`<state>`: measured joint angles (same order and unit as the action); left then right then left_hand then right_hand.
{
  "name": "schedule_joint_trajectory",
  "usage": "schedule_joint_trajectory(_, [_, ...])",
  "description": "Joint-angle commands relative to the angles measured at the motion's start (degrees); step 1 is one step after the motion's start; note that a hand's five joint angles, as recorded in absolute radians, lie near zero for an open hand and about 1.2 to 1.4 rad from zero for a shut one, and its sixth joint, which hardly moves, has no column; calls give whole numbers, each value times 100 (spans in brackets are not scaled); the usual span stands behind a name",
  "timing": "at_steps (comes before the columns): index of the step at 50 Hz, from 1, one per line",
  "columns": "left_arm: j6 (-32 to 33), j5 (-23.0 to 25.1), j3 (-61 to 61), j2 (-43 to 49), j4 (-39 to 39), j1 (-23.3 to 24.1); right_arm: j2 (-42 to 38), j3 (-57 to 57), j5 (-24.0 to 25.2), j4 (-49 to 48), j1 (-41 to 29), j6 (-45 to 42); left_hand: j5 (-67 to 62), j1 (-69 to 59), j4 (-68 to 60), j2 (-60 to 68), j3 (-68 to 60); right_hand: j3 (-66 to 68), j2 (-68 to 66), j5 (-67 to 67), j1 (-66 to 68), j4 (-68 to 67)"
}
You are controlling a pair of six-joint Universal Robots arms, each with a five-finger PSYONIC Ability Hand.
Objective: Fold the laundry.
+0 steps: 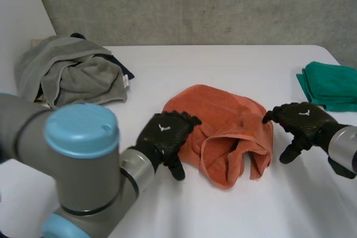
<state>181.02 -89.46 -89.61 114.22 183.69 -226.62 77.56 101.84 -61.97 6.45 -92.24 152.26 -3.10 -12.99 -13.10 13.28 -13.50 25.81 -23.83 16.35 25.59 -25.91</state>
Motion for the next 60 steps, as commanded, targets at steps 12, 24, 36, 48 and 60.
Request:
schedule_joint_trajectory(12, [-226,-115,1024,1480,466,127,-997,249,-87,-1796,-541,454,-1073,-1084,-1073,1056,-1033,2091,-2288,2036,2112,-2080])
schedule_joint_trajectory(24, [-305,-106,1253,1490,466,232,-787,117,-632,-1937,-690,463,-6690,-6701,-6690,6672,-6650,5419,-5617,5365,5441,-5409])
schedule_joint_trajectory(36, [-94,-124,989,251,510,-602,1392,-541,-606,-885,-699,77,-6690,-6701,-6690,6672,-6650,5419,-5617,5365,5441,-5409])
schedule_joint_trajectory(48, [57,25,296,118,335,-526,1131,-858,-807,-460,-892,-100,-2034,-2045,-2034,2017,-1994,5419,-5617,5365,5441,-5409])
schedule_joint_trajectory(60, [-1069,61,408,512,343,434,972,-1201,-1344,-425,-1191,-108,-586,-597,-586,569,-546,5419,-5617,5365,5441,-5409])
